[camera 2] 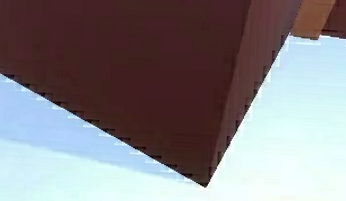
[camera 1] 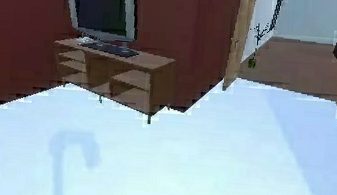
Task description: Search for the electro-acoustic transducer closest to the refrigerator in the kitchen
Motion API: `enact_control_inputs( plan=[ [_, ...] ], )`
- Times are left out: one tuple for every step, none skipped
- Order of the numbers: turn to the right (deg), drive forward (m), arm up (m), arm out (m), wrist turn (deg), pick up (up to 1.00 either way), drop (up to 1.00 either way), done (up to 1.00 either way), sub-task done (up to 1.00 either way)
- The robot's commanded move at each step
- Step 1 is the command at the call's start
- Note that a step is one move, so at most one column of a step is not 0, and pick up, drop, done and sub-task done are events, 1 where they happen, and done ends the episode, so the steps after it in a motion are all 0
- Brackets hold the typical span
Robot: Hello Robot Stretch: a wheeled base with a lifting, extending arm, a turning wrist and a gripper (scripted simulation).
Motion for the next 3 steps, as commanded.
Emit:
enact_control_inputs(
  plan=[
    [30.0, 0.0, 0.0, 0.0, 0.0, 0.0, 0.0, 0.0, 0.0],
    [0.0, 1.0, 0.0, 0.0, 0.0, 0.0, 0.0, 0.0, 0.0],
    [0.0, 1.0, 0.0, 0.0, 0.0, 0.0, 0.0, 0.0, 0.0]
  ],
)
